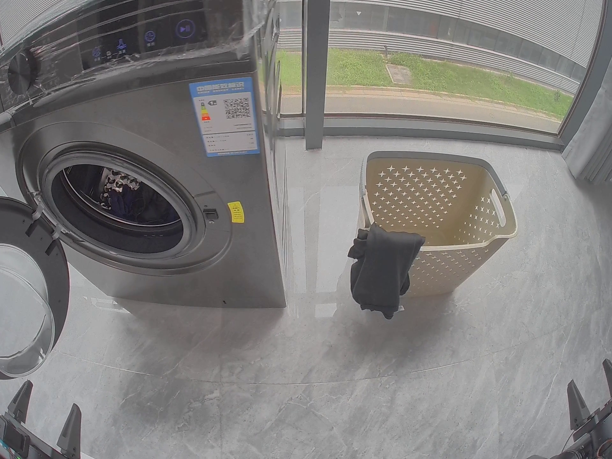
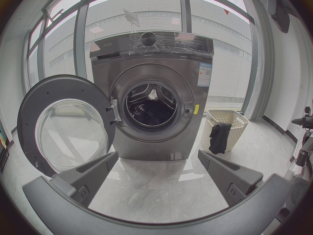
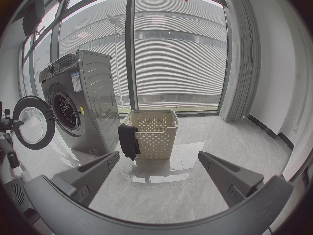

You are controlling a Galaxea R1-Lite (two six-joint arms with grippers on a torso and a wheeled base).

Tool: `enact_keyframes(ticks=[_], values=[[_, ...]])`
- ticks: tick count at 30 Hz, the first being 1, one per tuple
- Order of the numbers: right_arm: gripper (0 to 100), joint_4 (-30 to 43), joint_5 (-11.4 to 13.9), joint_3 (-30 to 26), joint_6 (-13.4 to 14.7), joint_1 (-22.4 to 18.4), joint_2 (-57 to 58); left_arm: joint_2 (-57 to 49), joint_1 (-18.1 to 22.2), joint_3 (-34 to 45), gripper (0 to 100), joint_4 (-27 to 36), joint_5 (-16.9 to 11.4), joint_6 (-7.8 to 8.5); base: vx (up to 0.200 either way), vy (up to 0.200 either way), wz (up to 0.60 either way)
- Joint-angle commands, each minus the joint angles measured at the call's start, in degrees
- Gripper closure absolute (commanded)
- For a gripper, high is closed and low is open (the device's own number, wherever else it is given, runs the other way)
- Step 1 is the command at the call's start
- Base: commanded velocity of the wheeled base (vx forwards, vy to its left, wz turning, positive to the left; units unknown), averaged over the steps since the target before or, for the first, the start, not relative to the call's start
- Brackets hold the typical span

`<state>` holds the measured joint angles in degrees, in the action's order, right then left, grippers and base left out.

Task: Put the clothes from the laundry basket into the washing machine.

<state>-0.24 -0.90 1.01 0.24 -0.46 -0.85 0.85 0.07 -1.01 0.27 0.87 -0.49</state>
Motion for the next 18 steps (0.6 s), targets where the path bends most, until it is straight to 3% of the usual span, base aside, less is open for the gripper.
enact_keyframes(ticks=[1, 11, 18], values=[[0, 0.0, -0.1, -1.0, 0.0, -0.1, 0.9, -0.6, 0.0, 0.9, 0, 0.0, 0.0, -0.04, 0.0, 0.0, 0.0], [0, 0.0, 0.0, -1.0, -0.1, 0.0, 0.8, -0.6, 0.0, 0.9, 0, 0.0, 0.0, -0.22, 0.0, 0.0, 0.0], [0, 0.0, -0.1, -1.0, -0.1, -0.1, 0.9, -0.6, 0.0, 0.9, 0, 0.0, -0.1, -0.57, 0.2, 0.0, 0.0]])
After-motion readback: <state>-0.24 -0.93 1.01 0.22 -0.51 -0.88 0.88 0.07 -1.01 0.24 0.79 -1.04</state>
